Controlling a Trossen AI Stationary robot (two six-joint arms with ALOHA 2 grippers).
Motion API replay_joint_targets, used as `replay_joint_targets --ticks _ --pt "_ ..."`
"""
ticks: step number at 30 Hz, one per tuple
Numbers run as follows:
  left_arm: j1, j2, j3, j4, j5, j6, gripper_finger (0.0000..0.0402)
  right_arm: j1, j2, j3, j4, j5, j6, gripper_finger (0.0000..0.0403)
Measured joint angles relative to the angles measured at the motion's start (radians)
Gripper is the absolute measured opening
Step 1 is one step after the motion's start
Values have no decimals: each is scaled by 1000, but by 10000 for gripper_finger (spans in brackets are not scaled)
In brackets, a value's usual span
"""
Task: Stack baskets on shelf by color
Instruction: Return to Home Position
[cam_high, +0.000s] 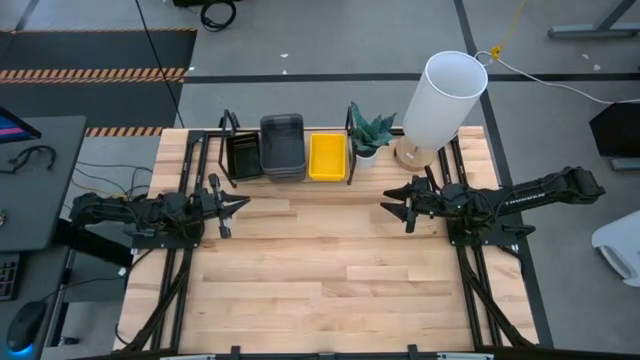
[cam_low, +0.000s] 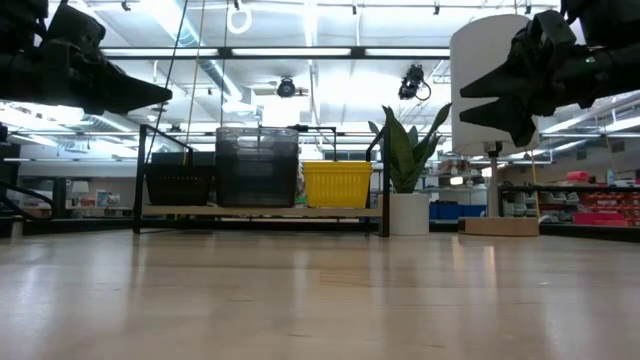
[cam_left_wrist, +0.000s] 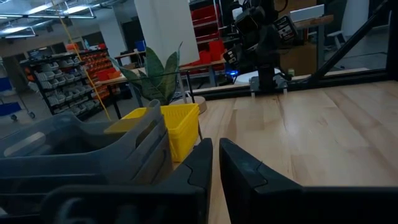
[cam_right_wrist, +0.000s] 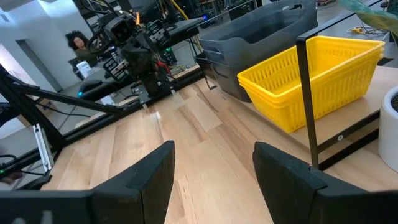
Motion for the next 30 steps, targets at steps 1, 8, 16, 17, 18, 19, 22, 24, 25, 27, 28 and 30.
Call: replay_joint_targets --ticks 1,8,16,17,18,19,22,24,25,27,28,30 --pt "0 0 0 0 0 0 38 0 0 0 0 0 0 221" --pt "0 0 0 2 0 0 39 0 0 0 0 0 0 221" --pt "0 0 0 3 0 0 30 0 0 0 0 0 0 221" --pt "0 0 0 3 0 0 30 0 0 0 0 0 0 221" --pt "0 0 0 3 0 0 30 0 0 0 0 0 0 221" --pt "0 0 0 3 0 0 32 0 0 0 0 0 0 221" --pt "0 0 0 3 0 0 36 0 0 0 0 0 0 221" --pt "0 0 0 3 0 0 38 0 0 0 0 0 0 221" --pt "0 0 0 3 0 0 39 0 0 0 0 0 0 221" --pt "0 0 0 3 0 0 40 0 0 0 0 0 0 221" --pt "0 0 0 3 0 0 41 0 0 0 0 0 0 221" --pt "0 0 0 3 0 0 40 0 0 0 0 0 0 221"
